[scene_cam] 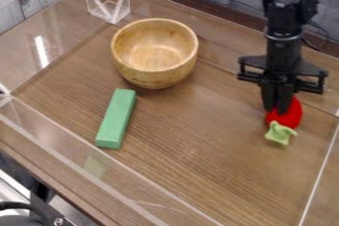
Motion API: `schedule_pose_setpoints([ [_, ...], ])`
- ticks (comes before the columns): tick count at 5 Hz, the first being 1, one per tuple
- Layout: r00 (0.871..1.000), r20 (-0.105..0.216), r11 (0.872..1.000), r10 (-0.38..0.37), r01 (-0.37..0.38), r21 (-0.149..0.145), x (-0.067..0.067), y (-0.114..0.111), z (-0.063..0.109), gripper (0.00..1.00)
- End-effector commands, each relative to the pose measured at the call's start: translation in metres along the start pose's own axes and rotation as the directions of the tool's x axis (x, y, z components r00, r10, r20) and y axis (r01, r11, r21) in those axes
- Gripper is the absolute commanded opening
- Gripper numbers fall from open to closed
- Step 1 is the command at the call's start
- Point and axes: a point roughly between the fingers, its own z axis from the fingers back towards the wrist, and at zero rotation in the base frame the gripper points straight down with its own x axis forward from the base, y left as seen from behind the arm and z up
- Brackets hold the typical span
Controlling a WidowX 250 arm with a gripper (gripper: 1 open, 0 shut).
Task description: Move the red fruit to the right
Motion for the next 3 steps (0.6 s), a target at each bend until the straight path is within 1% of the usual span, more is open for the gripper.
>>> schedule_pose_setpoints([
  [1,0.997,0.069,0.999,0.033,-0.033,-0.009,0.0161,-0.0026,0.0121,0.00],
  [2,0.995,0.080,0.998,0.063,-0.062,-0.009,0.0183,-0.0066,0.0064,0.00],
  [3,0.997,0.077,1.000,0.010,-0.009,-0.005,0.0164,-0.0032,0.0076,0.00],
])
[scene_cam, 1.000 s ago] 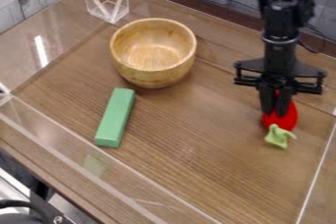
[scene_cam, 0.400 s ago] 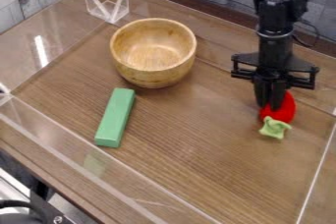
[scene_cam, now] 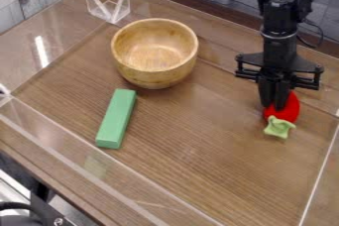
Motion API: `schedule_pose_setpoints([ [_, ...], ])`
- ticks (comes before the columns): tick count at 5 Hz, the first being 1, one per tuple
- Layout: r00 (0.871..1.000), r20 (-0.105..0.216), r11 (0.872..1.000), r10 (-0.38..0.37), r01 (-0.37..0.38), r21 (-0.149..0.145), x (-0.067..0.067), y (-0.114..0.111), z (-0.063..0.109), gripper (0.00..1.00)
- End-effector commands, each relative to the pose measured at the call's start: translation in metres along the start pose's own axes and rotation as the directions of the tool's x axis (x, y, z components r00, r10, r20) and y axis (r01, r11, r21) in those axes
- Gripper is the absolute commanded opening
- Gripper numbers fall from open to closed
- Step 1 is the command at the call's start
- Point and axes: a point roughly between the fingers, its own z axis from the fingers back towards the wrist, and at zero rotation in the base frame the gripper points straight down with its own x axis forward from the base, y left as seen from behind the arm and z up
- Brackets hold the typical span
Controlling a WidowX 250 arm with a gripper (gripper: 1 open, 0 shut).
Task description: Move the red fruit to the right
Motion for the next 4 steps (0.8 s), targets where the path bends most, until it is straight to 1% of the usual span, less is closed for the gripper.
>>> schedule_pose_setpoints([
  [1,0.999,0.044,1.000,0.021,-0.021,-0.009,0.013,-0.005,0.018,1.00],
  [2,0.998,0.048,0.999,0.051,-0.050,-0.013,0.016,-0.006,0.030,1.00],
  [4,0.995,0.060,0.997,0.080,-0.079,-0.025,0.007,-0.001,0.039,1.00],
])
